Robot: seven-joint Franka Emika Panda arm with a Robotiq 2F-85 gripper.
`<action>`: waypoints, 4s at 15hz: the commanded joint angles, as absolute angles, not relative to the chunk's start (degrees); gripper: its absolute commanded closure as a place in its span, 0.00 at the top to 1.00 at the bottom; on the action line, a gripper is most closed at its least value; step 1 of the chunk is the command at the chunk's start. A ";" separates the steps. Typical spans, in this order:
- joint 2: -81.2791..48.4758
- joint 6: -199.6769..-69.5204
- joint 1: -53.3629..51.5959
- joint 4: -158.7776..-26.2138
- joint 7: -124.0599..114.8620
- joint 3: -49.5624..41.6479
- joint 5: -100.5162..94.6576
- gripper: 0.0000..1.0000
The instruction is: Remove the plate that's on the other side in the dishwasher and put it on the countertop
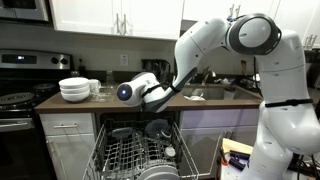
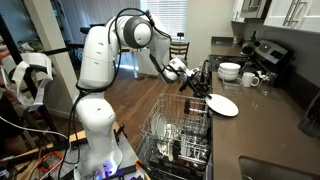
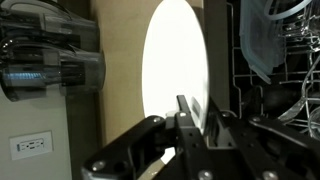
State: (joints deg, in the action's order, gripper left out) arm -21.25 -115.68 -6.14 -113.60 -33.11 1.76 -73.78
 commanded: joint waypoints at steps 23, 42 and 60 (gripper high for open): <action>-18.37 -127.41 -2.11 -116.63 -30.36 0.54 -74.11 0.37; -16.64 -130.88 -1.51 -118.24 -26.06 -0.59 -73.22 0.36; -11.00 -138.61 -2.50 -122.83 -13.13 2.38 -58.59 0.36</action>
